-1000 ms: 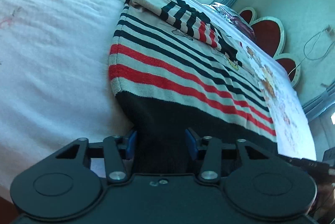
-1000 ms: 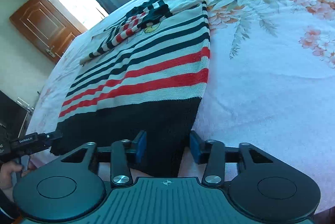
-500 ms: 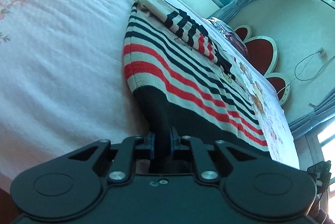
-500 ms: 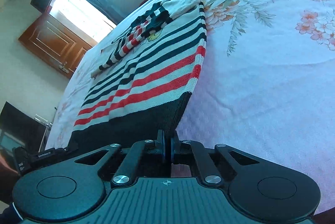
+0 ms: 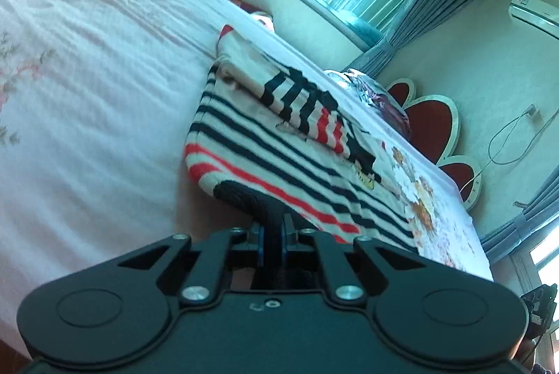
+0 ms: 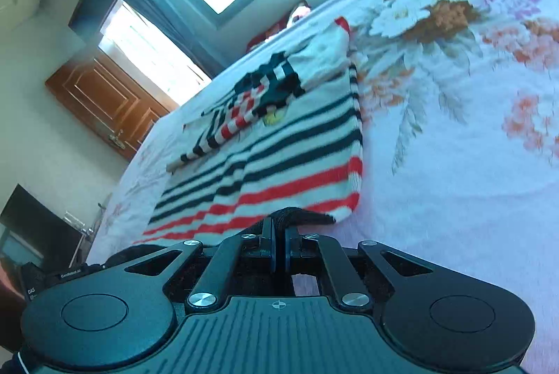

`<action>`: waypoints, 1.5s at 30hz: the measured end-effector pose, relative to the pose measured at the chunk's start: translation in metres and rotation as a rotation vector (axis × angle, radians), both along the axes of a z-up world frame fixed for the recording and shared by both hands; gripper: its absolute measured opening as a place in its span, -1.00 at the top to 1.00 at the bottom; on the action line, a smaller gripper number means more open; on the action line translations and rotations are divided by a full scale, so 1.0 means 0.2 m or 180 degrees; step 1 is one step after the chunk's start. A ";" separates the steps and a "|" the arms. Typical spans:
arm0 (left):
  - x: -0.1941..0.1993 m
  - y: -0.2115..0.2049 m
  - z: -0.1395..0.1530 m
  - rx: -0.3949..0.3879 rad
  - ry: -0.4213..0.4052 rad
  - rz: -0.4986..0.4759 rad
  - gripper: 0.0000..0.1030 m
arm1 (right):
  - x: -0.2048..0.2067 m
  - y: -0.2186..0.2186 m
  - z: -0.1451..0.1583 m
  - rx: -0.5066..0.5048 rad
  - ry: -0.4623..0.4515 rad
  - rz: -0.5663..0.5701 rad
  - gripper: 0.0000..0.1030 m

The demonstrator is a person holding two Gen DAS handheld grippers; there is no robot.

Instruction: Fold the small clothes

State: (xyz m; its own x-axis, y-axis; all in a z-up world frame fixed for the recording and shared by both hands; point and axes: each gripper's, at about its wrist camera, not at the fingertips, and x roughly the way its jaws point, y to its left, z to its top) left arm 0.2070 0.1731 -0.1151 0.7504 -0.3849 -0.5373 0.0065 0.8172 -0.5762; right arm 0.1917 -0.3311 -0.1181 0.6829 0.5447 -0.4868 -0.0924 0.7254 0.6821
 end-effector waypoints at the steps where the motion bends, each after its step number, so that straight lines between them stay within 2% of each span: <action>1: 0.04 0.00 0.04 0.0008 -0.0064 -0.0014 0.87 | 0.04 0.00 0.03 0.0010 -0.0061 -0.0032 0.93; 5: 0.34 -0.01 0.19 0.0012 -0.0247 -0.0036 0.87 | 0.32 -0.02 0.19 -0.0023 -0.0287 -0.0210 0.93; 8: 0.62 -0.02 0.25 -0.0069 -0.0294 0.0008 0.87 | 0.58 -0.03 0.28 0.0005 -0.0343 -0.0311 0.93; 11: 0.92 -0.03 0.29 -0.0015 -0.0282 -0.0025 0.87 | 0.87 -0.02 0.31 -0.0033 -0.0326 -0.0378 0.93; 17: 1.45 -0.03 0.20 0.0059 -0.0056 -0.0076 0.87 | 1.42 -0.02 0.22 0.0034 -0.0105 -0.0519 0.93; 23: 1.81 0.01 0.00 0.0086 0.0364 -0.0090 0.86 | 1.79 -0.02 0.01 0.0057 0.0250 -0.0541 0.93; 26: 1.90 0.01 -0.10 0.0083 0.0512 -0.0175 0.85 | 1.90 -0.02 -0.10 0.0069 0.0412 -0.0575 0.92; 31: 1.95 0.03 -0.14 0.0017 0.0421 -0.0272 0.74 | 1.99 -0.03 -0.19 0.0074 0.0481 -0.0575 0.92; 34: 1.99 0.03 -0.12 -0.0043 0.0322 -0.0236 0.56 | 2.01 -0.02 -0.18 -0.0042 0.0432 -0.0586 0.92; 35: 1.99 0.03 -0.11 -0.0046 0.0288 -0.0247 0.38 | 2.02 -0.01 -0.17 -0.0071 0.0425 -0.0571 0.90; 36: 1.99 0.02 -0.10 0.0003 0.0262 -0.0250 0.24 | 2.03 -0.01 -0.17 -0.0088 0.0411 -0.0544 0.85; 37: 1.99 0.01 -0.08 0.0064 0.0190 -0.0249 0.20 | 2.03 0.00 -0.16 -0.0148 0.0387 -0.0544 0.62; 38: 1.98 0.00 -0.07 0.0079 0.0132 -0.0272 0.07 | 2.02 0.01 -0.14 -0.0230 0.0333 -0.0559 0.14; 39: 1.97 0.00 -0.05 0.0123 0.0082 -0.0252 -0.16 | 2.01 0.01 -0.13 -0.0287 0.0259 -0.0578 -0.07; 41: 1.95 0.00 -0.01 0.0261 -0.0063 -0.0128 -0.38 | 2.00 0.01 -0.10 -0.0306 0.0144 -0.0584 -0.13; 43: 1.95 0.04 0.01 0.0201 -0.0127 -0.0085 -0.40 | 1.99 -0.01 -0.07 -0.0299 0.0070 -0.0637 -0.13; 45: 1.95 0.03 0.02 0.0359 -0.0117 -0.0121 -0.33 | 1.98 -0.01 -0.05 -0.0411 0.0023 -0.0572 -0.13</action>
State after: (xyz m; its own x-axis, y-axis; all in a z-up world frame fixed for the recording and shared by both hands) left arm 0.5978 0.1792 -0.1108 0.7565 -0.3520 -0.5512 0.0581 0.8756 -0.4795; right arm 0.5878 -0.3326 -0.1278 0.7596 0.3474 -0.5499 0.0509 0.8111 0.5827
